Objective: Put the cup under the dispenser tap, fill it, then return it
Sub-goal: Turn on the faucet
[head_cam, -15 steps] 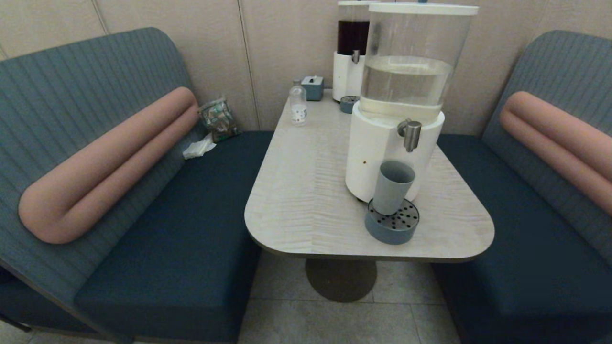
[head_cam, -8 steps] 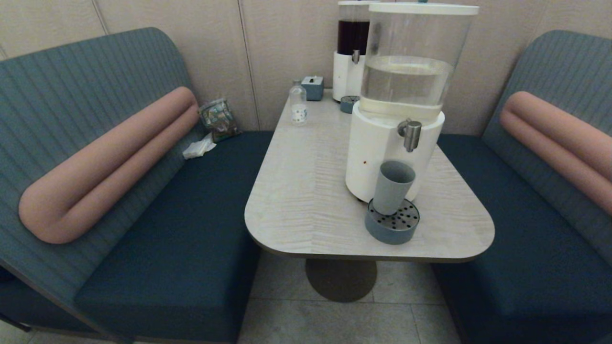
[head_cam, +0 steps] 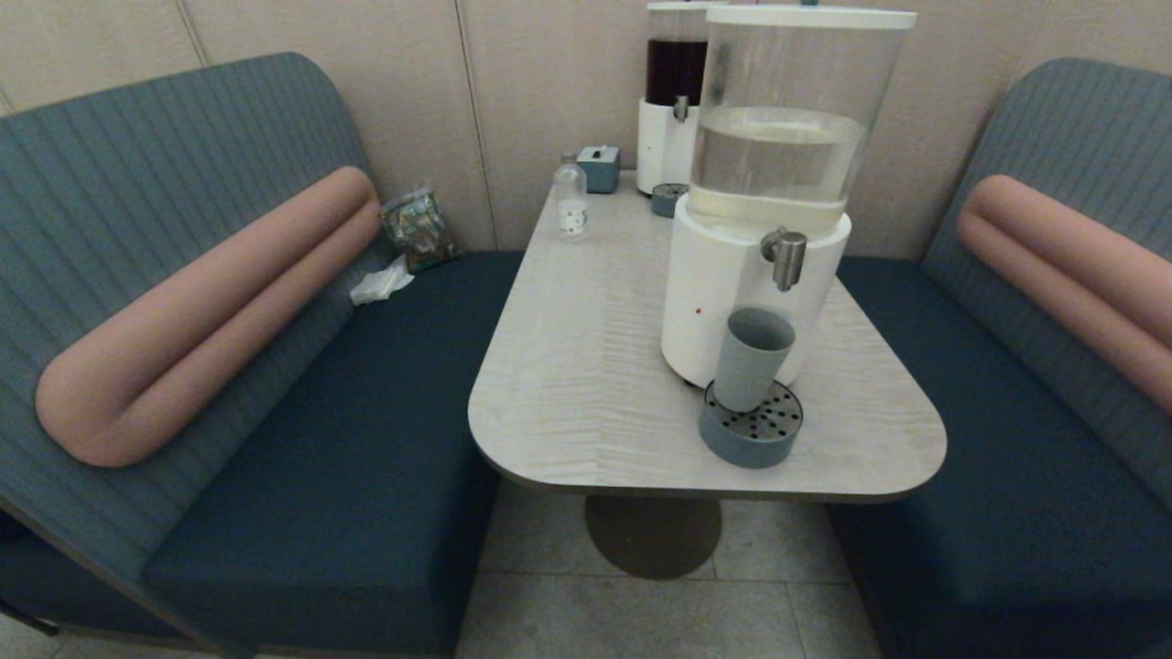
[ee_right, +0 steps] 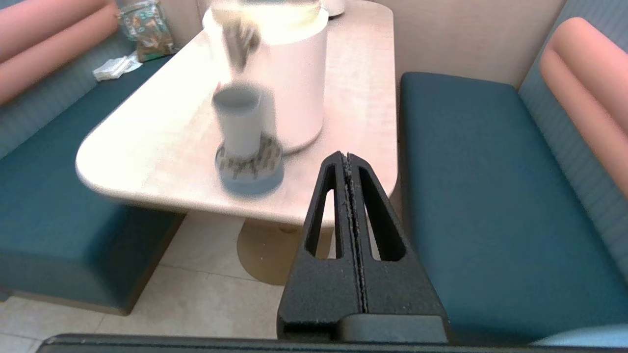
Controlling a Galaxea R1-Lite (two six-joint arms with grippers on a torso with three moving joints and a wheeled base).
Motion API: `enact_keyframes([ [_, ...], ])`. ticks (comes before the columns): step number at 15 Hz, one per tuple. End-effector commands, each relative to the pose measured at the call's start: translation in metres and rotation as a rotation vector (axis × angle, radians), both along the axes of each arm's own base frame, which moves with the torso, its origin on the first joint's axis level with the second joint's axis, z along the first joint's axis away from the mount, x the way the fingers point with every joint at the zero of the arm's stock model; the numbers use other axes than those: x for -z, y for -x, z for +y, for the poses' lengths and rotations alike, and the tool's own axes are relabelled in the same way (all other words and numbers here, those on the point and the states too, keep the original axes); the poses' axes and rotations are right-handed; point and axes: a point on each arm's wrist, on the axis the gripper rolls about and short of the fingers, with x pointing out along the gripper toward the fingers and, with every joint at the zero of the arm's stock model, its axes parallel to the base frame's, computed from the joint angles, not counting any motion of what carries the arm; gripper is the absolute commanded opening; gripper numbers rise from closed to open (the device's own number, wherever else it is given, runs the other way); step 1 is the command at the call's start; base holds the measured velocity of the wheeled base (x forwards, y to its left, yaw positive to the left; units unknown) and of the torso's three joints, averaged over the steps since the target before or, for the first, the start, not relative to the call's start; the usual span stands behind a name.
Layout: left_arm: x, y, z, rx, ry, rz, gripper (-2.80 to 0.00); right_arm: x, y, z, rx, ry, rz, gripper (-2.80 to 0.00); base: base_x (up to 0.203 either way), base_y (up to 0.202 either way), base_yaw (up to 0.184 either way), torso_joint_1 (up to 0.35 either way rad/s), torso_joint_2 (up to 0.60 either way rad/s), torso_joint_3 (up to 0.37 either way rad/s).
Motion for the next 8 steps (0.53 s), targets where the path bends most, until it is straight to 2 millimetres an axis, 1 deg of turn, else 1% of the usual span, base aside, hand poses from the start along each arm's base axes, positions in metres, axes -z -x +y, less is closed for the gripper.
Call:
enact_keyframes([
  [1, 0.000, 0.000, 0.000, 0.000, -0.001, 0.002, -2.80, -0.030, -0.061, 0.002, -0.001, 0.003, 0.133, -2.80, 0.000, 0.000, 0.000, 0.000, 0.00, 0.000],
  [3, 0.000, 0.000, 0.000, 0.000, -0.001, 0.002, -2.80, -0.052, -0.106, 0.003, 0.007, 0.005, 0.189, -2.80, 0.000, 0.000, 0.000, 0.000, 0.00, 0.000],
  [5, 0.000, 0.000, 0.000, 0.000, -0.001, 0.002, -2.80, -0.067, -0.154, 0.003, 0.028, 0.005, 0.243, -2.80, 0.000, 0.000, 0.000, 0.000, 0.00, 0.000],
  [6, 0.000, 0.000, 0.000, 0.000, -0.001, 0.002, -2.80, -0.071, -0.177, 0.003, 0.041, 0.005, 0.271, -2.80, 0.000, 0.000, 0.000, 0.000, 0.00, 0.000],
  [8, 0.000, 0.000, 0.000, 0.000, -0.001, 0.002, -2.80, -0.070, -0.217, 0.003, 0.055, 0.008, 0.344, -2.80, 0.000, 0.000, 0.000, 0.000, 0.00, 0.000],
])
